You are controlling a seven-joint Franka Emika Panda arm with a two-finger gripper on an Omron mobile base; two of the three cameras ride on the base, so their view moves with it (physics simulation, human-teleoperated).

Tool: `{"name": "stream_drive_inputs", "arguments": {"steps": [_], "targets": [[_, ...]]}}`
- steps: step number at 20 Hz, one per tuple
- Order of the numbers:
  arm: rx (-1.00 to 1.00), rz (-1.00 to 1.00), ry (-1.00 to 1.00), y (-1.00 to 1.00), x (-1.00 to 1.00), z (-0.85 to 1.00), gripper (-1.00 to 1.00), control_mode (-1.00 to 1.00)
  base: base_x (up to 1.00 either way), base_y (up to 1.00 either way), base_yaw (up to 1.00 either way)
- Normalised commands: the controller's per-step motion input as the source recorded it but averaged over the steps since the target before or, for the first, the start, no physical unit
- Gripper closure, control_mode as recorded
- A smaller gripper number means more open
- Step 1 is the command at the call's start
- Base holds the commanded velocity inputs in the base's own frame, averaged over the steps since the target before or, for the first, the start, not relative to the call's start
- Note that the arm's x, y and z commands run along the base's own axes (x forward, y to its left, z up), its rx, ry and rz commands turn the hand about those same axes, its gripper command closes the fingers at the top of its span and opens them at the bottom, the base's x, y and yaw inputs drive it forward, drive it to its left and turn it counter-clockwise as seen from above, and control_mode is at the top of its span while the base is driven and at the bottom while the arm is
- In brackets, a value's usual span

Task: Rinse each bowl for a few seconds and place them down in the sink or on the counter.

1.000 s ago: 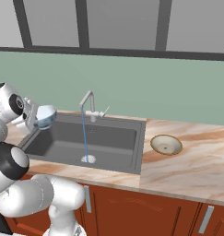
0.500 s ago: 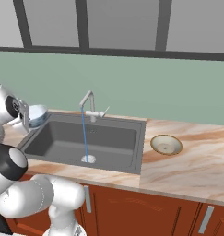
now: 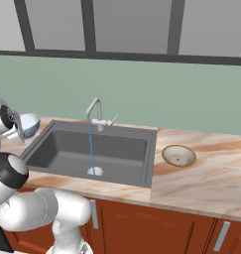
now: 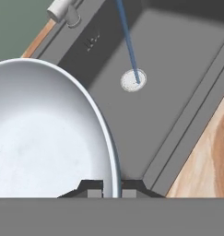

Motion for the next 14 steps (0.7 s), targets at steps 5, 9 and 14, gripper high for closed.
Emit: {"name": "stream_drive_inputs", "arguments": {"steps": [5,9,14], "targets": [[0.0,0.11,0.03,0.45,-0.01,0.0,1.0,-1.0,0.0,0.0,0.0],[0.0,0.08,0.02,0.47,0.0,-0.01,1.0,-1.0,0.0,0.0,0.0],[0.02,0.03,0.01,0.21,0.01,-0.23,1.0,-1.0,0.0,0.0,0.0]]}}
